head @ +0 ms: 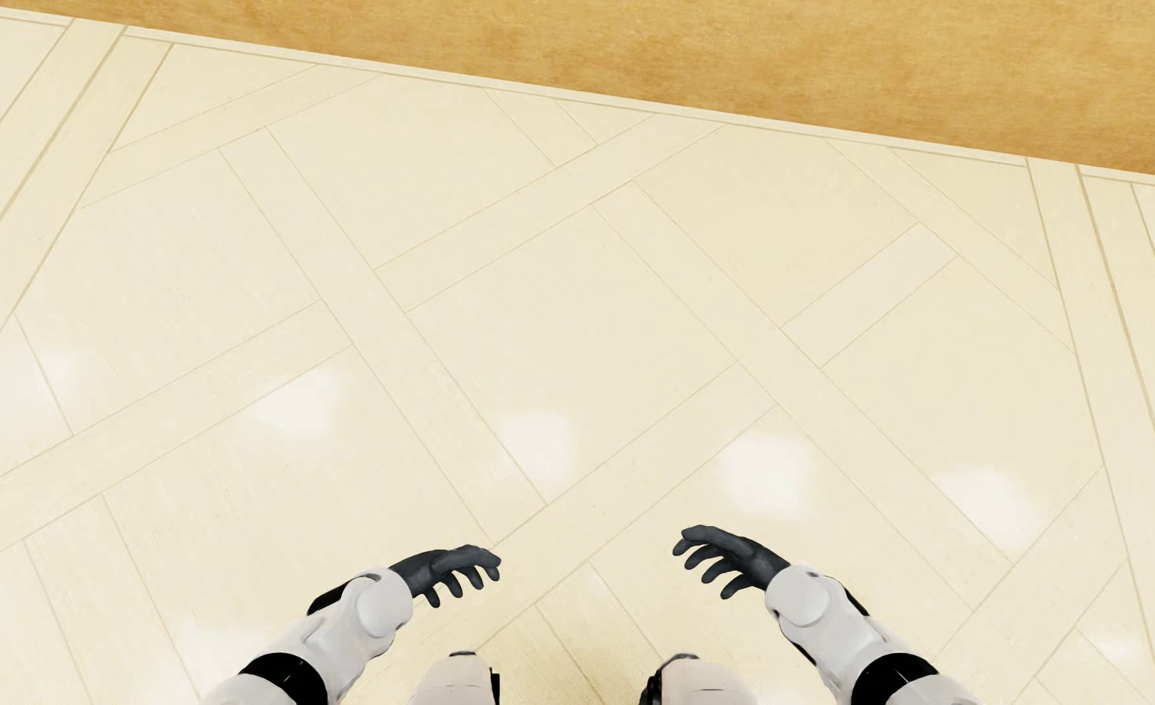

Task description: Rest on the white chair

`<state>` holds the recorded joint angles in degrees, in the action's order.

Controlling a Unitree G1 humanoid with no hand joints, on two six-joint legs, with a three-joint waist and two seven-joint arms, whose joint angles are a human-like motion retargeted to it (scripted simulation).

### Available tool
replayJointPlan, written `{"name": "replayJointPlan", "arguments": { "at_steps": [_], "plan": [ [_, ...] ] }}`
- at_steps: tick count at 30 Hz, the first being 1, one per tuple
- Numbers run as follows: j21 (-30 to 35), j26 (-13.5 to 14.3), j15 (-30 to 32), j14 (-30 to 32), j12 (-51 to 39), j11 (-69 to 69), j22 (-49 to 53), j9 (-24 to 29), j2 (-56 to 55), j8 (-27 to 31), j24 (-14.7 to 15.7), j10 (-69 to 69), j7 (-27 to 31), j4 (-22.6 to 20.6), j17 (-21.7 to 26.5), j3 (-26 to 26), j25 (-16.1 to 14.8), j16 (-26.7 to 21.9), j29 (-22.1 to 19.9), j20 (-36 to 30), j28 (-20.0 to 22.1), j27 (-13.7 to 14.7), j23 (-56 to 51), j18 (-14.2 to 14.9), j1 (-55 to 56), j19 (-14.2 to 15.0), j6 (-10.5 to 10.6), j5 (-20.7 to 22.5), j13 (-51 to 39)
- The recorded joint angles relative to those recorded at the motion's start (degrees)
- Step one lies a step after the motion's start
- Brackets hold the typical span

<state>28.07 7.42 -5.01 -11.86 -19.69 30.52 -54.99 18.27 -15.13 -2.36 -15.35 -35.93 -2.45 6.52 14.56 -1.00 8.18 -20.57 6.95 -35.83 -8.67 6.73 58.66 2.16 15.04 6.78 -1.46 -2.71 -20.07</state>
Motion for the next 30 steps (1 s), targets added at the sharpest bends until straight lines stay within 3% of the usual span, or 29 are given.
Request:
{"name": "replayJointPlan", "arguments": {
  "at_steps": [4,7,9,11,15,17,20,24,27,30],
  "plan": [
    [4.79,1.02,-4.05,-3.29,-9.71,17.38,10.98,9.07,-15.49,1.1,-1.92,-15.74,3.05,1.11,3.62,-0.01,0.81,-5.03,-0.2,-10.13,-2.02,1.16,-9.6,0.4,14.55,1.68,-0.09,-1.96,-6.91],
    [10.81,4.67,-6.79,-5.72,-20.2,30.38,20.95,15.21,-28.17,2.8,-4.17,-27.73,5.84,1.36,10.24,-0.11,2.82,-9.98,0.78,-19.89,-0.3,5.4,-21.26,1.49,26.58,2.68,-0.31,-3.27,-13.39],
    [14.29,7.77,-8.56,-7.69,-28.99,38.36,27.56,19.08,-35.91,4.05,-5.64,-35.45,7.72,1.49,15.91,0.03,2.1,-13.14,1.06,-26.9,0.4,7.32,-30.1,2.4,34.11,3.45,-0.02,-3.94,-18.82],
    [18.49,7.61,-10.14,-9.6,-37.01,45.98,34.63,22.6,-43.14,5.23,-4.12,-43.13,9.4,2.38,21.1,0.32,-0.76,-16.7,0.48,-33.49,1.96,7.0,-38.33,3.46,41.18,4.18,0.13,-3.91,-25.51],
    [24.44,6.38,-12.87,-12.8,-49.45,60.14,51.23,27.7,-56.13,7.39,3.0,-57.18,12.75,3.34,32.23,0.63,-8.98,-27.38,-9.25,-43.88,18.25,8.48,-54.23,5.36,53.55,6.41,0.08,-4.61,-34.92],
    [24.32,6.6,-13.77,-13.72,-53.19,66.5,57.66,29.53,-61.72,8.72,5.15,-62.95,14.04,3.14,37.35,0.67,-11.76,-31.29,-13.95,-46.45,23.81,9.81,-61.31,6.55,58.51,7.44,0.36,-5.82,-35.94],
    [23.07,7.38,-13.82,-14.06,-56.62,74.12,65.13,31.68,-68.74,10.67,6.27,-70.21,15.53,2.93,42.9,0.66,-14.12,-36.63,-20.07,-48.55,30.38,12.16,-70.42,7.69,64.83,8.33,0.69,-6.46,-35.85],
    [18.35,7.97,-12.74,-12.46,-54.5,81.08,70.14,33.3,-73.52,12.45,5.94,-76.76,16.88,2.44,45.76,0.83,-14.74,-41.24,-23.55,-45.98,34.73,13.63,-76.88,8.5,69.21,8.44,1.01,-6.71,-31.81],
    [14.73,7.56,-8.71,-10.32,-47.88,81.86,68.27,32.87,-71.64,12.31,4.78,-78.15,17.21,2.77,44.11,0.65,-13.65,-40.78,-22.75,-39.77,33.48,13.06,-75.55,8.55,67.57,8.02,0.95,-6.71,-27.03],
    [9.98,6.88,-6.72,-7.89,-36.86,80.7,62.19,30.42,-66.93,11.72,2.66,-77.27,17.05,2.87,38.19,0.76,-10.39,-36.6,-17.1,-29.65,27.17,10.93,-68.94,7.83,63.42,7.61,1.16,-6.56,-20.58]
  ]
}}
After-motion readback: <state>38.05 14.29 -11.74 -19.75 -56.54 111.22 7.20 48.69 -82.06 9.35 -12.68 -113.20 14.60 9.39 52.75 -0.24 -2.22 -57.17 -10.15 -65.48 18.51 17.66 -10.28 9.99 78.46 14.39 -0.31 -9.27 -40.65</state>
